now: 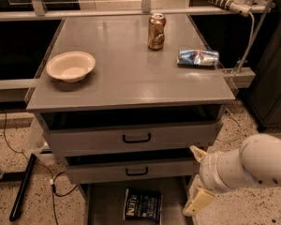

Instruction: Pick blue chip bag from bottom drawer and place on counter

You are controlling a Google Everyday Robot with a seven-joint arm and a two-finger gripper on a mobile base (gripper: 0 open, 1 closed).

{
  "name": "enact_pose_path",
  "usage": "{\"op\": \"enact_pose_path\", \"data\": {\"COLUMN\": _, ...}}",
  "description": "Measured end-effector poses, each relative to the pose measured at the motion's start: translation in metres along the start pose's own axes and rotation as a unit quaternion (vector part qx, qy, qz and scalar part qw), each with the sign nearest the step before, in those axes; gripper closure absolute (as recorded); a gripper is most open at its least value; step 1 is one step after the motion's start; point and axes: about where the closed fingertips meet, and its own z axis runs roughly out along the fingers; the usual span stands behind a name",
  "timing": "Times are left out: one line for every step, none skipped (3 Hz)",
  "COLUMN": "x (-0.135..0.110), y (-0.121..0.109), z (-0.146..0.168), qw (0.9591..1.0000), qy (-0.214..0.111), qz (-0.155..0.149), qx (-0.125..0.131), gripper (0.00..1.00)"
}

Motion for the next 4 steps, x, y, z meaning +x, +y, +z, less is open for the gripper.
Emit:
{"op": "enact_pose_path", "data": {"x": 0.031, "y": -0.008, "z": 0.052, "qw": 0.9994, "qy": -0.031, "qz": 0.012, "qx": 0.001, "gripper": 0.00}}
{"op": "enact_pose_path", "data": {"x": 0.056, "y": -0.022, "z": 0.098, "qw": 0.9971, "qy": -0.075, "qz": -0.002, "qx": 0.017, "gripper": 0.00}}
{"op": "enact_pose_path", "data": {"x": 0.086, "y": -0.017, "z": 0.157, "qw": 0.9944, "qy": -0.106, "qz": -0.001, "qx": 0.000, "gripper": 0.00}}
{"op": "enact_pose_path", "data": {"x": 0.086, "y": -0.017, "z": 0.157, "qw": 0.9944, "qy": -0.106, "qz": -0.001, "qx": 0.000, "gripper": 0.00}}
